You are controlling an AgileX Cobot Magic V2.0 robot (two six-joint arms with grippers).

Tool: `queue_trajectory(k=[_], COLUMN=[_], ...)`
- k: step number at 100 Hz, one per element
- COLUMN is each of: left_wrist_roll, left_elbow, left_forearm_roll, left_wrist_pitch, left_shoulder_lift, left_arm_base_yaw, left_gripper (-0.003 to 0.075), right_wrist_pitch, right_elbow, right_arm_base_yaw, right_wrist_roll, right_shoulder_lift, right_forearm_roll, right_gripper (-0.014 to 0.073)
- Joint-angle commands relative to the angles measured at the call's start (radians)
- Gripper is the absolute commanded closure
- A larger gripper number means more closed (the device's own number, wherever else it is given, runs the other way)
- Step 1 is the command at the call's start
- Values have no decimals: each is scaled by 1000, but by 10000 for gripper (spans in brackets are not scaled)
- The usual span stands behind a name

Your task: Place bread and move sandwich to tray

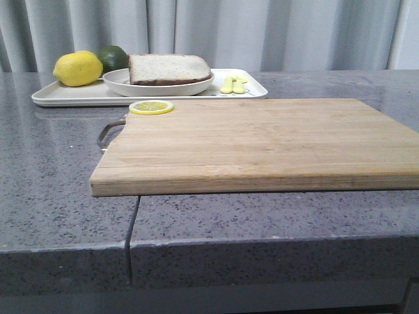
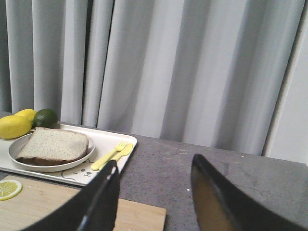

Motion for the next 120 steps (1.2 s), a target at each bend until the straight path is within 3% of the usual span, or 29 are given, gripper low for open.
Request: queue_trajectory(k=[1,13,29,65,81,104,120], left_wrist_roll=[30,79,122,264,266,266,266], left_elbow=[-14,61,272,1130,1421,1637,1704], left_forearm_roll=[10,16,20,-82,-84,-94,-96], left_wrist_pitch=[-41,-28,-139,-626,-743,-760,-760], left_shoulder_lift=[-129,-232,-392,-961,-1190,-1409,-1516], left_arm_base_yaw=[-2,-2,-2,-2,-2,-2,-2], left_gripper=[435,435,435,435,435,435,436], right_wrist_pitch=[-1,-3,-3,-4,-4,-4,-24], right_elbow=[-27,-27,-27,-27,-27,-27,-27], right_arm_base_yaw=[-5,-5,-5,-5,-5,-5,-5], right_wrist_roll=[-5,-5,-5,-5,-5,-5,-5], right_shoulder_lift=[4,4,4,4,4,4,4], right_forearm_roll=[-64,-64,-64,-63,-50,-38,-13], right_gripper=[232,232,232,232,232,232,232])
